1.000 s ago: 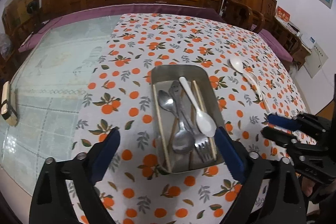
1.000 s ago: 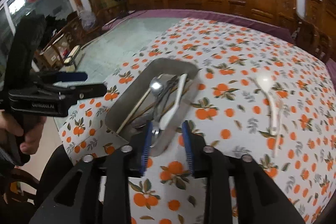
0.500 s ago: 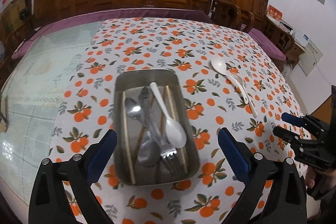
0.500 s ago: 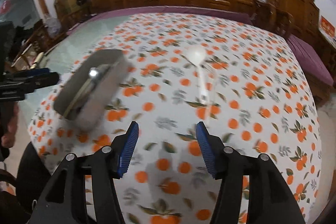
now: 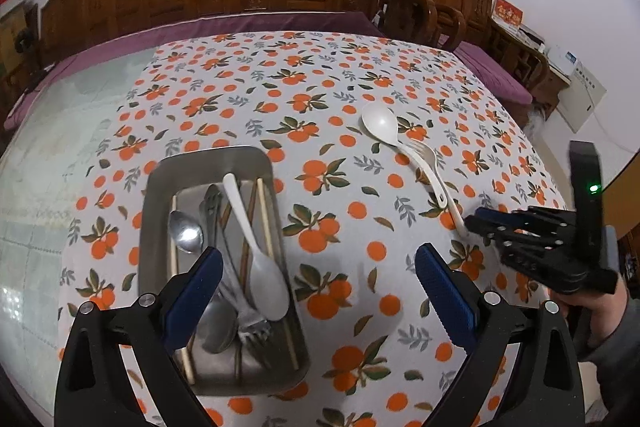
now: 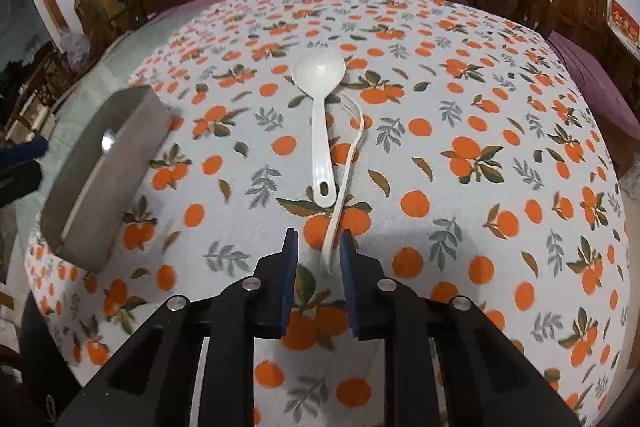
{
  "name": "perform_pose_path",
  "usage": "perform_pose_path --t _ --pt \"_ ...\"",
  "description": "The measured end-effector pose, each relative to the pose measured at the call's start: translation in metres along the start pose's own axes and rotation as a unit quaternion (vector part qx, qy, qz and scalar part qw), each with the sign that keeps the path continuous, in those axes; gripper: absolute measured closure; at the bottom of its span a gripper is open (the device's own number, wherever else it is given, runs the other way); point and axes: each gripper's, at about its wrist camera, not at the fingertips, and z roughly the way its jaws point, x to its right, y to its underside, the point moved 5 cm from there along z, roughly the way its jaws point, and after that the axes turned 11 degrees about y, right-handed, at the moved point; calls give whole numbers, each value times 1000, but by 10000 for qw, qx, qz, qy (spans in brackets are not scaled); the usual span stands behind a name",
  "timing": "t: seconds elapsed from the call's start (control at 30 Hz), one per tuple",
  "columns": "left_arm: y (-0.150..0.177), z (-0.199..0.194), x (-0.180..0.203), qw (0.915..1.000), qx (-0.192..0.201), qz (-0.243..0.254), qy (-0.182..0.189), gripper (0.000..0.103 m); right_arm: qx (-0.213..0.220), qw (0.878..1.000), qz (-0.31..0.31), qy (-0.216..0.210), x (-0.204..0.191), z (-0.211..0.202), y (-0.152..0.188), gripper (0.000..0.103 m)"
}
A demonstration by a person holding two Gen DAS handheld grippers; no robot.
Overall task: Organize utensils
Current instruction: 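Move the right tool to a white plastic fork and grasp it, then grasp a white plastic spoon with the left tool while the right tool lifts the fork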
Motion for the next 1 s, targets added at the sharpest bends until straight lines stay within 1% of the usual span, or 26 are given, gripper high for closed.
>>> perform_pose_path --t 0.07,0.2,0.27,0.43,0.6,0.9,1.0 --pt "-2 4 3 10000 -28 6 25 10 -92 9998 -38 153 1 9 0 83" --pt "-5 11 12 9999 -75 111 29 10 -224 9995 -4 244 7 19 4 85" --pt "-8 16 16 9999 -97 129 46 10 -225 9993 14 291 11 19 7 95" --pt "-12 33 28 9996 -159 235 30 10 -159 9995 157 242 28 10 16 97" --pt "-15 52 43 9989 -264 354 133 10 6 9989 391 243 47 -7 26 97" --pt "-28 98 73 9976 -378 500 306 10 128 9971 730 158 76 -29 49 97" --pt "-34 113 83 9969 -377 629 301 10 147 9964 828 124 85 -33 54 97"
